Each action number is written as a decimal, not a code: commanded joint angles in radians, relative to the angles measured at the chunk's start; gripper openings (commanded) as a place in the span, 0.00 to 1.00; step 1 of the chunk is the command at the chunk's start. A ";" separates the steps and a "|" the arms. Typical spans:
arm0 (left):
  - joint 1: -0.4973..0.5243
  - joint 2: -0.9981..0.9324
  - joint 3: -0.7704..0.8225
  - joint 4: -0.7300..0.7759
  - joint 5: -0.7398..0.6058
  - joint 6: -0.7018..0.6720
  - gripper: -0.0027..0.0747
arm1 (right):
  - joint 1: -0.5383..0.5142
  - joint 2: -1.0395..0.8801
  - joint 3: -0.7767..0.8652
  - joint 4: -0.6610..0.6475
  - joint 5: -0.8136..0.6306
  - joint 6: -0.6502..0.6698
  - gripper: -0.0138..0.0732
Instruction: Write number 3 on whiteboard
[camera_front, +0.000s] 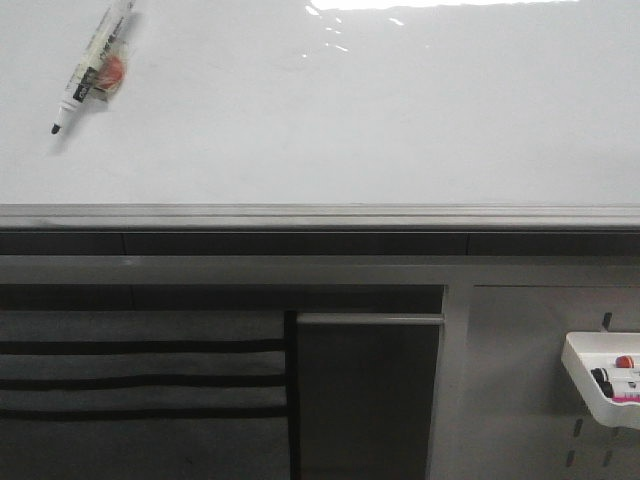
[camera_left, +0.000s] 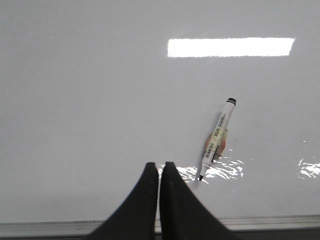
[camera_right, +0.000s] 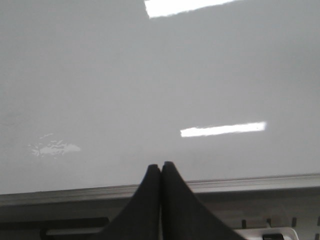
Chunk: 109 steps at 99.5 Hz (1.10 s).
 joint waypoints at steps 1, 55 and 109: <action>-0.003 0.088 -0.136 0.002 0.066 -0.008 0.01 | -0.005 0.101 -0.118 0.001 0.036 0.000 0.08; -0.003 0.320 -0.301 0.028 0.167 -0.006 0.01 | -0.005 0.448 -0.289 -0.003 0.141 -0.151 0.08; -0.003 0.320 -0.301 0.065 0.167 -0.006 0.23 | -0.005 0.467 -0.289 -0.028 0.131 -0.151 0.29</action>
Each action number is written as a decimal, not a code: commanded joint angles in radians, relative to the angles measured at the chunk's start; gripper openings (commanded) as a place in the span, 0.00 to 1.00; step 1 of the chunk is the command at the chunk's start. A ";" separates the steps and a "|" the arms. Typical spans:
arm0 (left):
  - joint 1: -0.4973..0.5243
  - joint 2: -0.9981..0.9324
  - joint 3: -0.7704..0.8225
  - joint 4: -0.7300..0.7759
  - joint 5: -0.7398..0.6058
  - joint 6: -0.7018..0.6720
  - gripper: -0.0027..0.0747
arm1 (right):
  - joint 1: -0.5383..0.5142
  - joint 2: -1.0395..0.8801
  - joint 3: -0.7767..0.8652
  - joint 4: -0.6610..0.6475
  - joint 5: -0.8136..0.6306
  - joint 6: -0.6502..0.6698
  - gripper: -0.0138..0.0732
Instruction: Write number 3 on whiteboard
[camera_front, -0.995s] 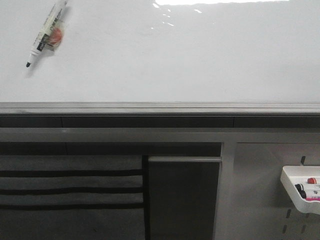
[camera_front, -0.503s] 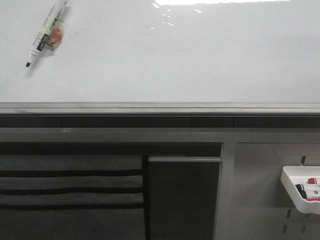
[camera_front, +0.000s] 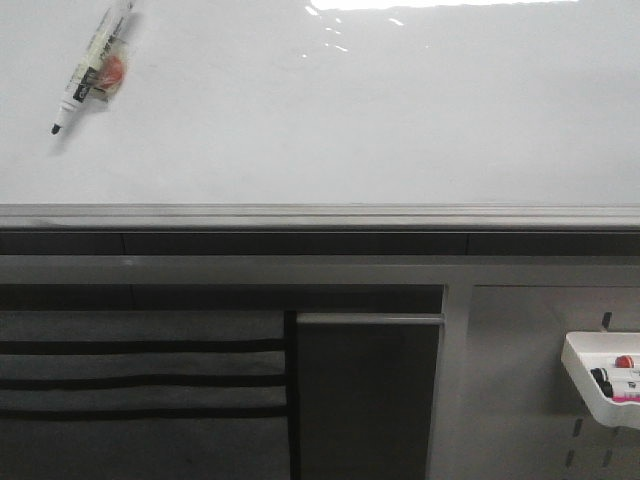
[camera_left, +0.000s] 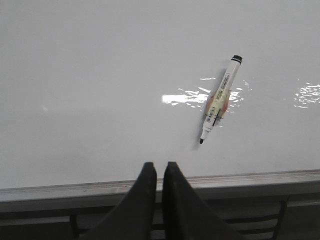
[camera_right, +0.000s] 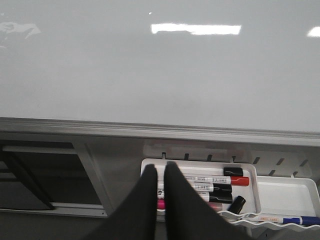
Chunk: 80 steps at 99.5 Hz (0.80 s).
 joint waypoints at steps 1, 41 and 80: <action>-0.003 0.015 -0.033 0.032 -0.075 -0.006 0.26 | -0.005 0.009 -0.039 -0.030 -0.083 -0.011 0.33; -0.003 0.015 -0.033 0.045 -0.099 -0.006 0.77 | -0.005 0.010 -0.039 -0.039 -0.115 -0.011 0.76; -0.031 0.076 -0.033 0.011 -0.143 0.082 0.77 | -0.005 0.010 -0.039 0.009 -0.108 -0.009 0.76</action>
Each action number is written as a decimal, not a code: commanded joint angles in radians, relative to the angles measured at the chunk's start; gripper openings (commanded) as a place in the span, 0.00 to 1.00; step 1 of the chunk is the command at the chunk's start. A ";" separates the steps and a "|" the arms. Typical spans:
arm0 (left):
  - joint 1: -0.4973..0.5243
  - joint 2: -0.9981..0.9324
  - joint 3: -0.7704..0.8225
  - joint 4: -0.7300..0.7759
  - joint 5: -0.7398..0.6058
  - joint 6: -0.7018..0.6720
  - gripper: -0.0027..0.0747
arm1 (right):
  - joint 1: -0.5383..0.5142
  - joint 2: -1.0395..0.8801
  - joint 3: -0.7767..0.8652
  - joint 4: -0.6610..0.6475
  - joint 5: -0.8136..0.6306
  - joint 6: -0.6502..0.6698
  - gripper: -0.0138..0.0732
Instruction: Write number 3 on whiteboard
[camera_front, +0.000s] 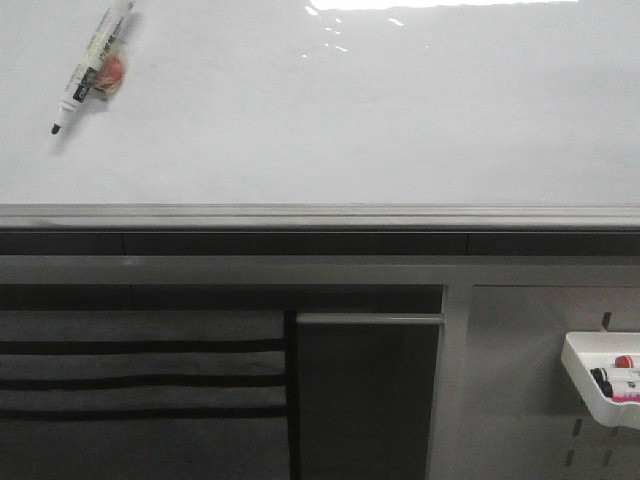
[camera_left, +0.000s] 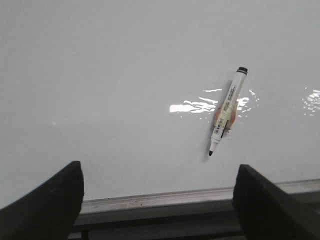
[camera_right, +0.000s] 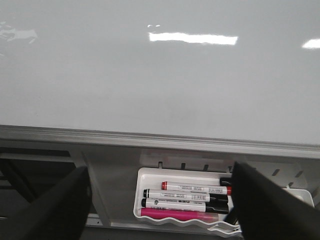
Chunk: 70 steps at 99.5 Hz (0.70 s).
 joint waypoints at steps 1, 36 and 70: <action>-0.034 0.058 -0.033 -0.014 -0.090 0.051 0.77 | -0.005 0.010 -0.039 0.026 -0.080 -0.007 0.76; -0.221 0.424 -0.038 0.068 -0.190 0.121 0.77 | -0.005 0.010 -0.039 0.052 -0.084 -0.007 0.76; -0.217 0.774 -0.224 0.126 -0.282 0.121 0.77 | -0.005 0.010 -0.039 0.052 -0.082 -0.007 0.76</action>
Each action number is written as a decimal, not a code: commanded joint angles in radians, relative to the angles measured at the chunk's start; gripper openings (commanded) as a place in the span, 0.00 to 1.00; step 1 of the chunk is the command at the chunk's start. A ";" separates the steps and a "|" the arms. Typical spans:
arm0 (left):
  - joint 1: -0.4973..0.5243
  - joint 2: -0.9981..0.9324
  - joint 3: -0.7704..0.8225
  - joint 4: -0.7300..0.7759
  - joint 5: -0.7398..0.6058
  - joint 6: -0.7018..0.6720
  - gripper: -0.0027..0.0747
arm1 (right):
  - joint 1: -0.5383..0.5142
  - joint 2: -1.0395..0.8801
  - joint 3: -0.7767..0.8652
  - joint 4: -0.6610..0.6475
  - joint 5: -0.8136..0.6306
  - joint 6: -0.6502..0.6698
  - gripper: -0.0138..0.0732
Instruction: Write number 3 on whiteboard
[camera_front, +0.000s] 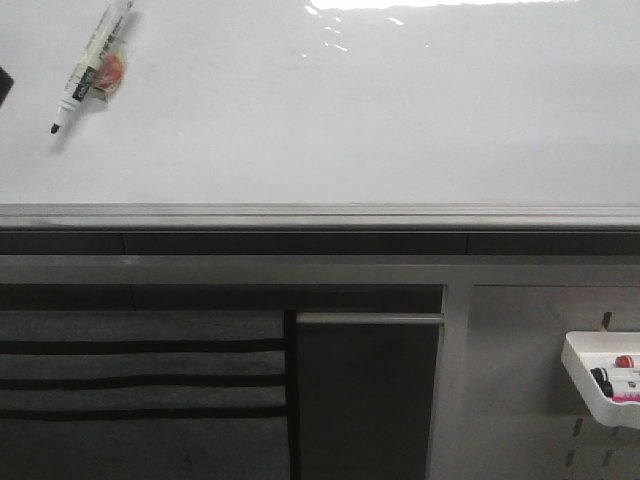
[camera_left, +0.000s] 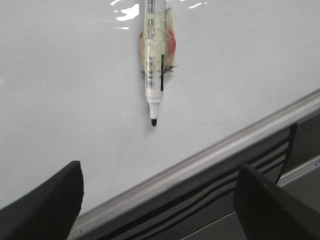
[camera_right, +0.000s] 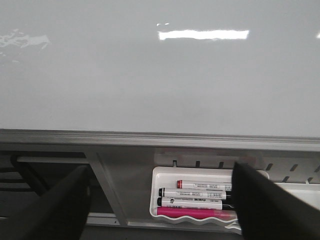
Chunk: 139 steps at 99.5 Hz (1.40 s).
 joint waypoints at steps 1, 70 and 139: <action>-0.005 0.061 -0.084 0.019 -0.085 0.000 0.77 | -0.005 0.010 -0.039 -0.004 -0.080 -0.007 0.76; 0.025 0.371 -0.267 0.067 -0.234 0.000 0.72 | -0.005 0.010 -0.039 -0.004 -0.076 -0.007 0.76; 0.025 0.359 -0.267 0.064 -0.188 0.000 0.04 | -0.005 0.010 -0.057 0.041 -0.054 -0.007 0.76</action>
